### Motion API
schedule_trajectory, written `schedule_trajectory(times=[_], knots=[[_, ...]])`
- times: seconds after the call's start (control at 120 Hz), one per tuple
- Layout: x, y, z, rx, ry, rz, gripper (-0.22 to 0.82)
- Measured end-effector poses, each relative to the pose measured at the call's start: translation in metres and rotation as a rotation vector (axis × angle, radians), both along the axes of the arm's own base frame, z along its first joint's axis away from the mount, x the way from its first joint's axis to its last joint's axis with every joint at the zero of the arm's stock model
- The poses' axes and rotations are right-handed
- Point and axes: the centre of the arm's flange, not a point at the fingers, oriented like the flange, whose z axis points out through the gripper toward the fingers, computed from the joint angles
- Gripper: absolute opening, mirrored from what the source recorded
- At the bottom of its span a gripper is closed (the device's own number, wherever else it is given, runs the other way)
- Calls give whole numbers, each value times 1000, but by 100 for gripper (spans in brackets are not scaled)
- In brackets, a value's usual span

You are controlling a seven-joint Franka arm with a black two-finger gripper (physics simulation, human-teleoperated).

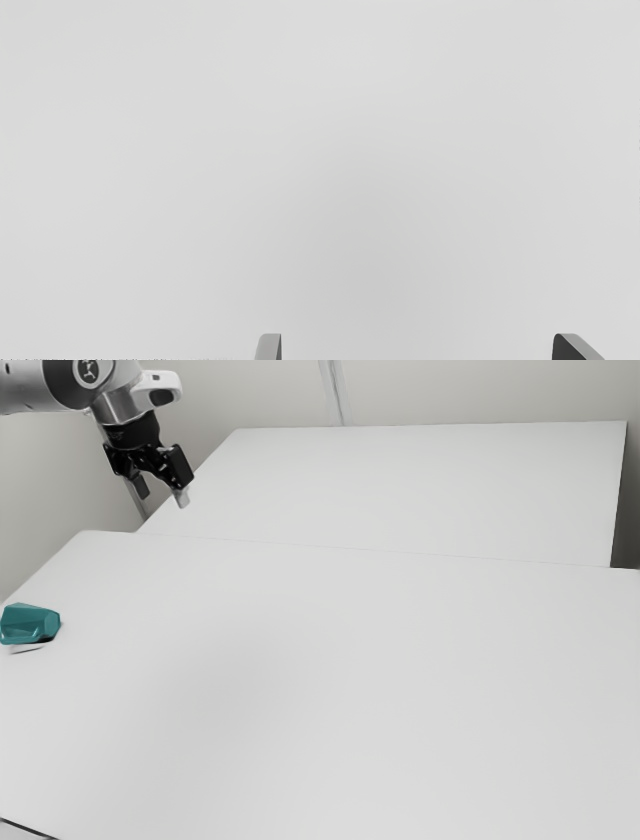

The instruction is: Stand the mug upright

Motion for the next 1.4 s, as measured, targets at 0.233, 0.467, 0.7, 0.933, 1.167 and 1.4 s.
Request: schedule_trajectory(times=[0.233,0.467,0.7,0.933,1.167,1.4], knots=[[1,-5,4,-2,-2,50,59],[3,69,11,-1,-22,212,59],[3,207,9,-52,-72,406,59],[-7,344,-39,-220,-185,473,59],[-21,443,-88,-362,-370,409,59],[-57,504,-109,-404,-522,288,59]])
